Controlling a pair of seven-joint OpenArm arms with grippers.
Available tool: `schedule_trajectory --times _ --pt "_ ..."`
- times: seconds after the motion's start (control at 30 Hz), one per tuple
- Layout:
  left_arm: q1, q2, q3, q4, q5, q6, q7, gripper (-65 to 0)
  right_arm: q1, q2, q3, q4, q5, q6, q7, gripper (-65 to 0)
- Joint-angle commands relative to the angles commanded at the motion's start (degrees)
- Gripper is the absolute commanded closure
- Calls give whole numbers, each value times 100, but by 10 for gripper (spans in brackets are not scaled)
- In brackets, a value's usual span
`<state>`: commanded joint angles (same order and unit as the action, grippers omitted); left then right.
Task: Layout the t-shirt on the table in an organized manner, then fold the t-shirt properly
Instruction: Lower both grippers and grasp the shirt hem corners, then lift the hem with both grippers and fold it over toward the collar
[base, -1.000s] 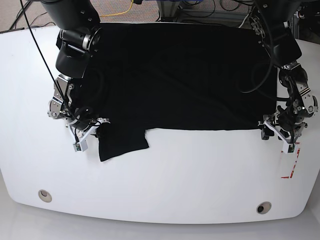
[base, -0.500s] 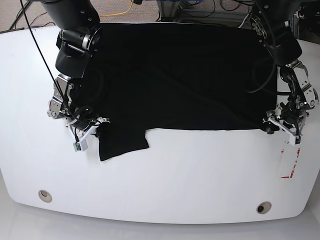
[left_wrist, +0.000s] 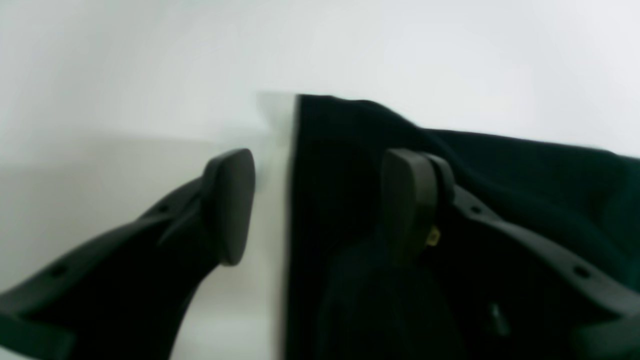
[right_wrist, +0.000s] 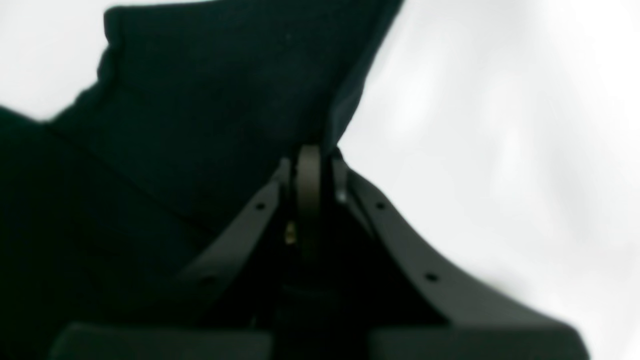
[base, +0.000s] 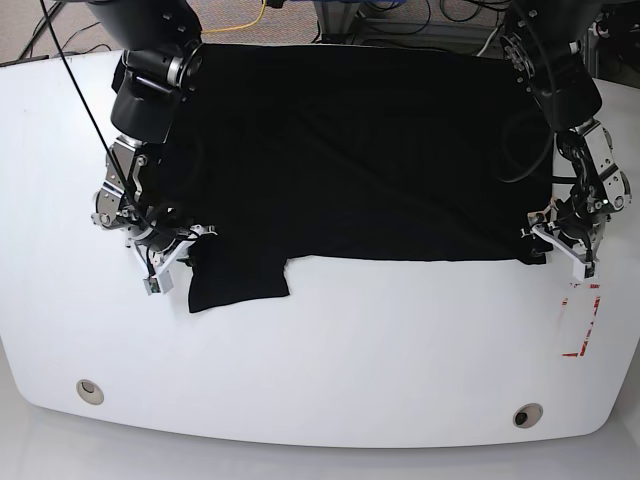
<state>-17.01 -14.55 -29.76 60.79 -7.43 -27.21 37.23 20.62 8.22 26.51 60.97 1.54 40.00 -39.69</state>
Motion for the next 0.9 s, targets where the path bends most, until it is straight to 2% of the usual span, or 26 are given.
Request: schedule_trajectory --times 0.27,0.47,0.53,0.6,0.67,0.9 --pt "26 44 484 0 -35 0 0 -374 -18 0 0 44 9 0 -9 0" --pt "26 185 563 9 -18 0 0 -360 -26 18 0 44 9 0 -9 0" --pt "26 193 571 9 -18 0 0 -307 -26 26 0 44 9 0 -9 0" --pt "9 202 571 9 -18 9 0 -204 -26 26 0 44 0 0 -9 0" --pt "0 255 571 9 -18 18 0 -144 -26 26 0 44 0 0 -9 0" --pt "18 308 545 53 -9 18 0 -65 -26 26 0 44 0 0 -9 0"
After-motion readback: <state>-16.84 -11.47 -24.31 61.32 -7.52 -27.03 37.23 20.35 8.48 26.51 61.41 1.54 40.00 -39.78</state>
